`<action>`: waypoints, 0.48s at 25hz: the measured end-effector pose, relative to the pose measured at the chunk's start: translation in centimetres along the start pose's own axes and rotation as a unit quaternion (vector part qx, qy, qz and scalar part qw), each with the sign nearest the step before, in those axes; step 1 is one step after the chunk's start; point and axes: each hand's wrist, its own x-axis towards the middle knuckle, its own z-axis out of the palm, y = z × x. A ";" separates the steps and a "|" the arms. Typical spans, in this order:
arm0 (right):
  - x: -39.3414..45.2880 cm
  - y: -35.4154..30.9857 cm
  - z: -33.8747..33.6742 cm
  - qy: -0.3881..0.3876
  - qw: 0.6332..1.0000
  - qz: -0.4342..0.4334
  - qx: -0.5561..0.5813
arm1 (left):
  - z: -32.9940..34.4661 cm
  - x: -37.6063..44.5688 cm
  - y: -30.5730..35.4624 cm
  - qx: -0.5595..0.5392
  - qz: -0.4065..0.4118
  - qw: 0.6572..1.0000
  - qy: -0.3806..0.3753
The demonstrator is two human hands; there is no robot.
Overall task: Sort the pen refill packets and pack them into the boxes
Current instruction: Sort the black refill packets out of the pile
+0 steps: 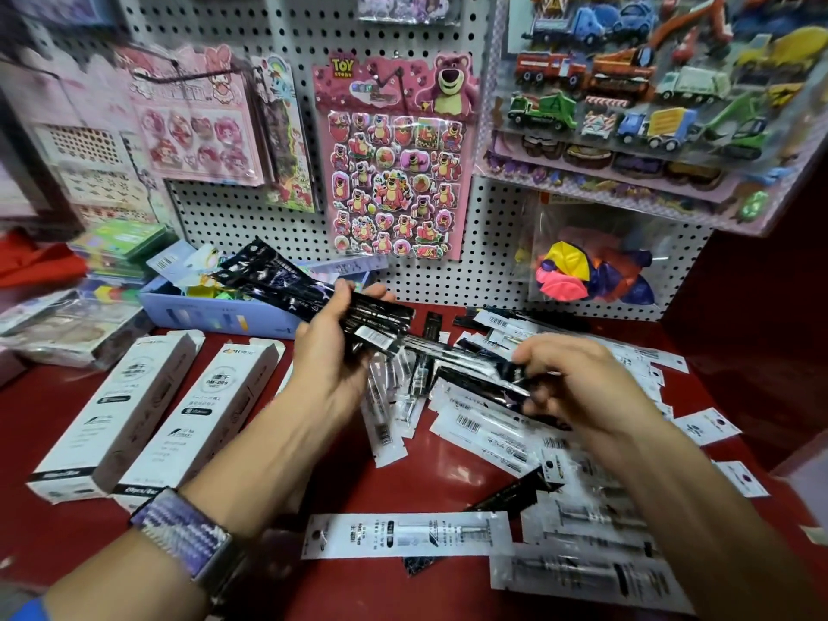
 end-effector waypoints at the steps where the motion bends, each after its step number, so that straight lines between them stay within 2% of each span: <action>1: 0.2 -0.5 -0.9 0.024 0.999 -0.011 0.031 | -0.2 0.3 0.5 -0.021 0.010 1.000 0.014; 3: 0.3 -1.5 -2.6 0.011 0.993 -0.012 0.114 | -0.5 0.6 1.2 -0.014 0.048 0.997 0.051; 5: -0.1 -2.4 -3.4 -0.081 0.981 -0.005 0.176 | -0.8 0.5 0.8 0.138 0.082 0.986 0.045; 7: -0.8 -2.4 -2.8 -0.165 0.970 -0.009 0.179 | -0.5 -0.6 -0.5 0.289 0.084 0.953 -0.036; 8: -0.9 -2.2 -2.1 -0.176 0.970 -0.017 0.167 | -0.1 -1.4 -1.2 0.334 0.069 0.935 -0.093; 10: -1.2 -1.8 -0.5 -0.155 0.973 -0.048 0.162 | 0.9 -3.1 -2.2 0.385 0.041 0.901 -0.194; 12: -1.4 -1.6 0.7 -0.130 0.971 -0.076 0.188 | 1.9 -4.6 -2.8 0.413 0.031 0.874 -0.254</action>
